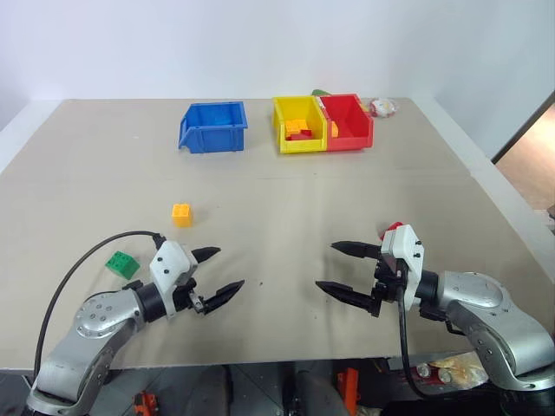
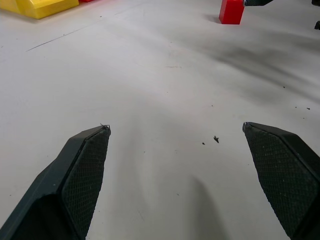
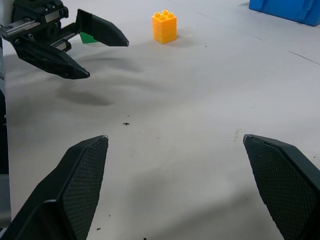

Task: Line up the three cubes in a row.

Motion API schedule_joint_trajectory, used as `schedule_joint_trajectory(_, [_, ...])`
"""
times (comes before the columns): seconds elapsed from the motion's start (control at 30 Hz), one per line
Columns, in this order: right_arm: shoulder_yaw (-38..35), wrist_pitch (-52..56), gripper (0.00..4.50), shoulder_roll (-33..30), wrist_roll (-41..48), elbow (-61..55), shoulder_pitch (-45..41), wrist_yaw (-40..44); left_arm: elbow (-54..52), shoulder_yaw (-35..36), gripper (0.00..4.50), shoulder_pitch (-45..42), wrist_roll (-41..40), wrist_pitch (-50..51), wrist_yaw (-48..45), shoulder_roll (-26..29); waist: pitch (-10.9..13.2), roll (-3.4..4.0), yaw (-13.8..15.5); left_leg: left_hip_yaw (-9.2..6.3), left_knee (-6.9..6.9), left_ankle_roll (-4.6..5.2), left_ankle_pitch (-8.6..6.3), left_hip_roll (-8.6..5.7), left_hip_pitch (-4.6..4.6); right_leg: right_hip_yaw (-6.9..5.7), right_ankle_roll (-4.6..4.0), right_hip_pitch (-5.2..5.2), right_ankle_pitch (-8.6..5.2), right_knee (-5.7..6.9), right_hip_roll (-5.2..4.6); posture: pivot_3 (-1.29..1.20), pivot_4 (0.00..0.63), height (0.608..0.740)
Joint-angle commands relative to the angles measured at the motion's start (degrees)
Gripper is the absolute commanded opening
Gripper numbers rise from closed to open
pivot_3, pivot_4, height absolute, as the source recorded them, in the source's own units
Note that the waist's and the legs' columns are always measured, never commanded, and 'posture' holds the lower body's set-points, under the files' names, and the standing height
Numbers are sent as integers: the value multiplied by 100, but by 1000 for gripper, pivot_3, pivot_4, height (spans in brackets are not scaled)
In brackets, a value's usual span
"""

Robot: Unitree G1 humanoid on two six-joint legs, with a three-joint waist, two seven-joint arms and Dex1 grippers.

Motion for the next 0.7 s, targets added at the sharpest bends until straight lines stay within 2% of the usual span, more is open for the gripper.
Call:
schedule_joint_trajectory(0.03, [-8,-33,4500,-77,35,-174,8,14,57,-31,4390,-18,41,-379,-141,-57,0,0,0,0,0,0,0,0,0,0,0,0,0,0,0,0,150,740])
schedule_joint_trajectory(0.37, [-31,-115,4500,-147,-34,-328,303,-31,292,-39,4390,147,9,-857,-244,-317,0,0,2,-1,0,0,0,2,1,0,-1,1,0,0,1,0,150,740])
schedule_joint_trajectory(0.47, [-128,-169,4500,-17,10,-367,383,-192,181,77,4390,178,64,-740,248,-535,0,0,2,1,1,0,0,2,1,1,-1,1,0,0,1,0,150,740])
schedule_joint_trajectory(0.7, [-478,-46,4500,222,264,-631,745,-666,-145,167,4390,392,25,-651,526,-586,-2,-3,2,0,1,0,0,2,0,3,0,2,0,0,2,0,150,740])
